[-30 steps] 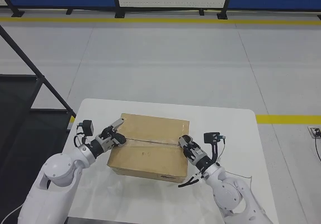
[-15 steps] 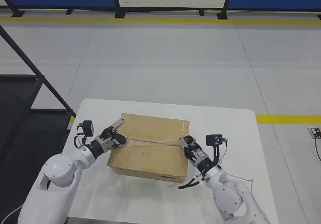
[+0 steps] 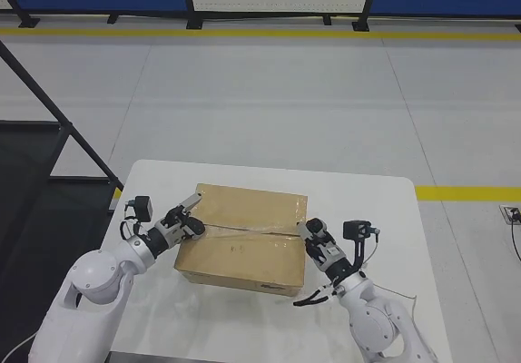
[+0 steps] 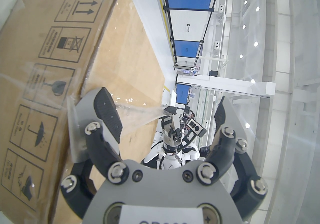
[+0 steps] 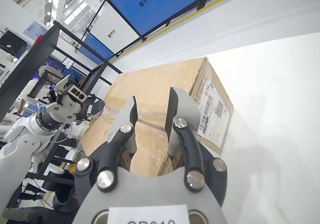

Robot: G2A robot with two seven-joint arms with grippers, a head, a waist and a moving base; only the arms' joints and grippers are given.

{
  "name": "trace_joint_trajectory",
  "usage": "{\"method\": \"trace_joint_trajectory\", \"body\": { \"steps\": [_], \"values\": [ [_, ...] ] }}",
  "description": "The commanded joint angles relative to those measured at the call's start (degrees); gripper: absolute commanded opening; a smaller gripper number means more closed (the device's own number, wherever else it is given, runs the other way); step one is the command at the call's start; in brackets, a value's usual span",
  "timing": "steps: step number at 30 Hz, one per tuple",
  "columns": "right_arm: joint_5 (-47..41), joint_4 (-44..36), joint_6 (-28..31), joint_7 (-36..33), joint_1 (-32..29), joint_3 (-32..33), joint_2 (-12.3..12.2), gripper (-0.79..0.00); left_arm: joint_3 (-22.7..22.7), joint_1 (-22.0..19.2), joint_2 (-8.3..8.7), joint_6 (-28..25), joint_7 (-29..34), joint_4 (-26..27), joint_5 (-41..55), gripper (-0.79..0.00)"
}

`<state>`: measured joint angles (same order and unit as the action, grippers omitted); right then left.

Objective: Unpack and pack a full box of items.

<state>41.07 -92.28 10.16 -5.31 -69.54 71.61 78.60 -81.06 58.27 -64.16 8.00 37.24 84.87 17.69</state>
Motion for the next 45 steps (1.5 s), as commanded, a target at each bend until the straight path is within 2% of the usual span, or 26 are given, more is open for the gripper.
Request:
{"method": "trace_joint_trajectory", "body": {
  "steps": [1, 8, 11, 14, 17, 18, 20, 24, 30, 38, 45],
  "values": [
    [0.0, -0.6, -0.2, 0.7, -0.5, 0.5, -0.1, -0.465, 0.0, 0.0, 0.02, 0.0, 0.0, 0.1, 0.0, 0.0],
    [-2.0, -4.6, 1.6, 3.0, -2.9, 2.5, -0.3, -0.453, 0.3, -0.3, 0.06, 0.1, 0.1, -0.1, 0.1, 0.0],
    [-5.1, -5.6, 3.9, -0.1, -2.4, 2.6, -0.4, -0.462, 0.4, -0.5, 0.05, 0.2, 0.0, -0.3, 0.2, 0.0],
    [-10.9, -5.3, 4.3, -6.7, -0.1, 2.2, -0.4, -0.477, 0.6, -0.7, 0.03, 0.0, 0.0, -0.6, 0.4, 0.0],
    [-15.6, -3.4, 2.3, -12.4, 3.6, 2.1, -0.3, -0.674, 0.8, -0.8, 0.02, -0.1, 0.0, -0.7, 0.5, 0.0],
    [-17.9, -2.5, 0.6, -14.6, 5.2, 1.9, -0.2, -0.785, 0.8, -0.9, 0.02, -0.2, 0.1, -0.8, 0.6, 0.0],
    [-21.1, -1.0, -2.0, -18.4, 7.5, 1.9, -0.1, -0.785, 0.9, -0.9, 0.02, -0.2, 0.1, -0.9, 0.7, 0.0],
    [-30.1, 3.8, -10.0, -30.8, 13.4, 2.6, -0.2, -0.785, 1.0, -1.0, 0.01, -0.2, 0.0, -0.9, 0.9, 0.0],
    [-33.5, 8.6, -19.3, -42.0, 19.1, 2.6, -0.6, -0.785, 1.3, -1.0, -0.02, -0.1, -0.3, -0.9, 1.3, 0.0],
    [-33.1, 12.1, -24.4, -47.6, 22.0, 0.6, -1.0, -0.785, 1.6, -1.2, -0.05, -0.3, -0.5, -0.9, 1.5, 0.0],
    [-30.8, 12.8, -27.3, -47.7, 22.8, -0.3, -1.4, -0.785, 1.6, -1.2, -0.02, -0.2, -0.8, -0.9, 1.6, 0.0]
  ]
}}
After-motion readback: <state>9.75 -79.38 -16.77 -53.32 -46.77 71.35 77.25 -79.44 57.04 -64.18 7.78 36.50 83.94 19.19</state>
